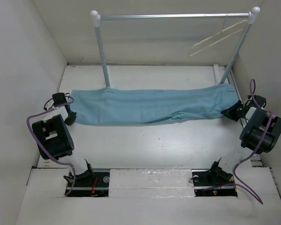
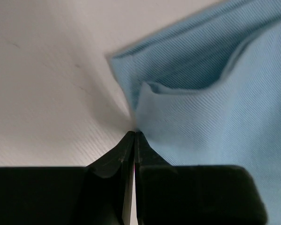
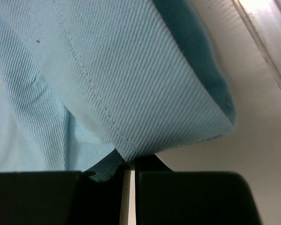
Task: Place the trousers on the hanger
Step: Fold the trousers at the center of the board.
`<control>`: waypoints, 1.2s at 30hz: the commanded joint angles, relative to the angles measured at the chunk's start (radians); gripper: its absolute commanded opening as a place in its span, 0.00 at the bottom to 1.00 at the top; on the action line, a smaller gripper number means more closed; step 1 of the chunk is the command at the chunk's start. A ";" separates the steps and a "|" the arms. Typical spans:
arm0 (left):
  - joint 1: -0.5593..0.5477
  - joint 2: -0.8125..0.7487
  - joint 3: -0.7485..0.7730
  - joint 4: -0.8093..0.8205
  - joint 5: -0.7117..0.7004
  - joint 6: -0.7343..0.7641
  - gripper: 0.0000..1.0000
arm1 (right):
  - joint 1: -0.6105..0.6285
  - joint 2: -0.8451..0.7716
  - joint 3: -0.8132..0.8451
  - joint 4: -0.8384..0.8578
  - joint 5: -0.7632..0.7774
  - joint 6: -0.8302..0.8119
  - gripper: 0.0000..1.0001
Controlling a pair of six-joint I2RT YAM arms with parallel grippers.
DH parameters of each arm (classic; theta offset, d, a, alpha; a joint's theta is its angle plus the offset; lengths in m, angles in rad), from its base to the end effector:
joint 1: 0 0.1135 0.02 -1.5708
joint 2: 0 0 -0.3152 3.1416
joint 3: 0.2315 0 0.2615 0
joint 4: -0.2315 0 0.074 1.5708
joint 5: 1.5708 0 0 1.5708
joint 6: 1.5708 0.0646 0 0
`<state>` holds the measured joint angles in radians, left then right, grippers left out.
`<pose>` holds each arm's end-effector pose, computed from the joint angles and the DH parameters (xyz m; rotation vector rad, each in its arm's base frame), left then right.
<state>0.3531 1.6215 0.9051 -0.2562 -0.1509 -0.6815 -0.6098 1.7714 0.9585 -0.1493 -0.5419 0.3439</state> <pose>0.3203 0.1284 0.1925 -1.3010 2.1675 0.0611 0.3267 -0.1876 0.1726 0.9217 2.2433 0.5646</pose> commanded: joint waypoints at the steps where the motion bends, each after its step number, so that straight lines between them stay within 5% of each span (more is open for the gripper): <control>1: 0.055 -0.030 0.037 -0.035 -0.085 0.020 0.00 | -0.005 -0.122 -0.021 0.039 0.081 -0.026 0.00; 8: 0.109 -0.063 0.029 -0.086 -0.199 0.036 0.00 | -0.047 -0.389 -0.070 -0.145 0.220 -0.111 0.00; 14: 0.109 -0.153 0.012 -0.129 -0.165 0.043 0.00 | -0.134 -0.510 -0.148 -0.255 0.178 -0.186 0.00; 16: 0.068 -0.187 -0.001 -0.088 -0.049 0.065 0.00 | -0.159 -0.540 -0.171 -0.260 0.197 -0.203 0.00; 19: 0.021 -0.221 -0.029 -0.040 0.068 0.069 0.24 | -0.159 -0.497 -0.169 -0.231 0.159 -0.197 0.03; 21: 0.021 -0.239 -0.046 -0.009 0.144 0.086 0.30 | -0.148 -0.478 -0.161 -0.213 0.108 -0.171 0.02; 28: 0.021 -0.128 0.007 -0.020 0.183 0.053 0.37 | -0.084 -0.509 -0.130 -0.193 0.135 -0.149 0.01; 32: 0.021 -0.071 0.076 -0.015 0.162 0.046 0.56 | -0.065 -0.460 -0.129 -0.173 0.105 -0.149 0.00; 36: 0.021 0.047 0.132 -0.049 0.178 0.045 0.58 | -0.045 -0.448 -0.145 -0.142 0.099 -0.141 0.00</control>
<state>0.3683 1.6161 0.9733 -0.2813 0.0139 -0.6300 -0.6827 1.3186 0.7921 -0.3573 -0.4026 0.1909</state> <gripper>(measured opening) 0.579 0.067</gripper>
